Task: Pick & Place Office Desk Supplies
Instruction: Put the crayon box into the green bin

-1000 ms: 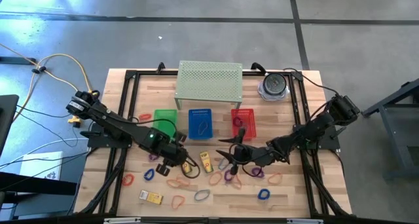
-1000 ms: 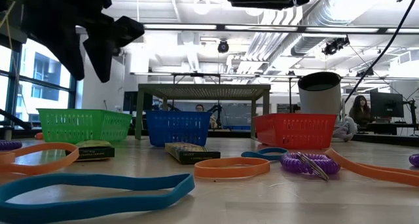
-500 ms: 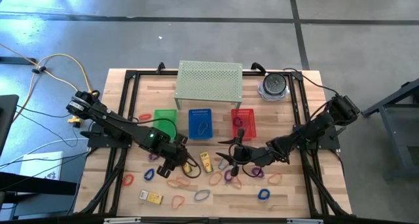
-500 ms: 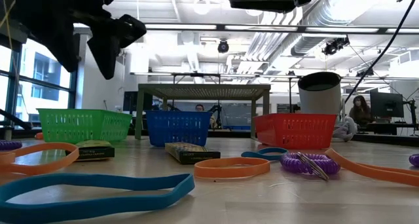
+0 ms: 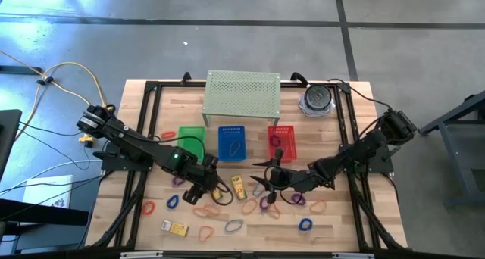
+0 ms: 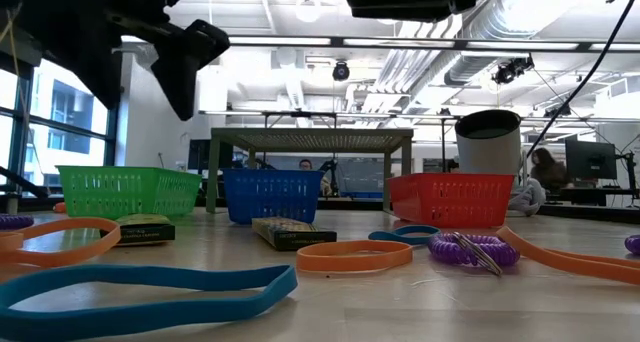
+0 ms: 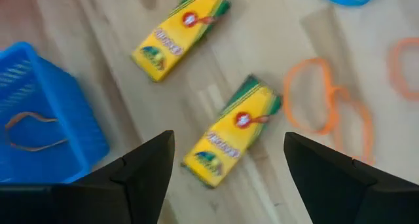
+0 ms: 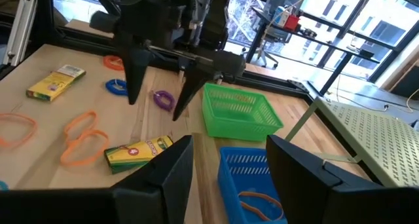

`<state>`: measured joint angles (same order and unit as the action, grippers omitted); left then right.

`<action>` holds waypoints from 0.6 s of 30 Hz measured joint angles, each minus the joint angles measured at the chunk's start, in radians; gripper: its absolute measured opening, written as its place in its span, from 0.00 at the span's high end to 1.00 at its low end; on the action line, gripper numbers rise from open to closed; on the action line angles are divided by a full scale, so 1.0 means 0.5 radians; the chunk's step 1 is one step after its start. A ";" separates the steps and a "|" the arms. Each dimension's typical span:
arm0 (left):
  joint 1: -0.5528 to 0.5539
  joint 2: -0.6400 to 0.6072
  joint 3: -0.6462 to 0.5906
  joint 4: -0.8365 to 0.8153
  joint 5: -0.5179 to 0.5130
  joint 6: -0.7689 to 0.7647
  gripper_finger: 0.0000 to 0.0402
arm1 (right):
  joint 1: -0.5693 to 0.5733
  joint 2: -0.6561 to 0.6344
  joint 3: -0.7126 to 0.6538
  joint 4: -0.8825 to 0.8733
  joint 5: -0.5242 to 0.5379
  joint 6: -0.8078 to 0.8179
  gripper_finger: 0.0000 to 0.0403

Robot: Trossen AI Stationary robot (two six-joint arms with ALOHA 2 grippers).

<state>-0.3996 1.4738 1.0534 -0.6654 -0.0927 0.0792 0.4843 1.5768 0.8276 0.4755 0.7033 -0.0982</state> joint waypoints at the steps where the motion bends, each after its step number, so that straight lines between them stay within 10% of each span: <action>1: 0.001 0.000 0.000 -0.026 0.001 0.023 0.30 | 0.000 0.000 0.000 0.000 0.000 0.011 0.55; 18: 0.015 0.254 -0.045 -0.019 0.000 0.489 0.33 | 0.001 0.000 -0.001 -0.017 -0.174 0.056 0.55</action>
<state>-0.3919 1.6007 1.0309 -0.6747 -0.0925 0.3237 0.4846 1.5768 0.8273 0.4671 0.6161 -0.0704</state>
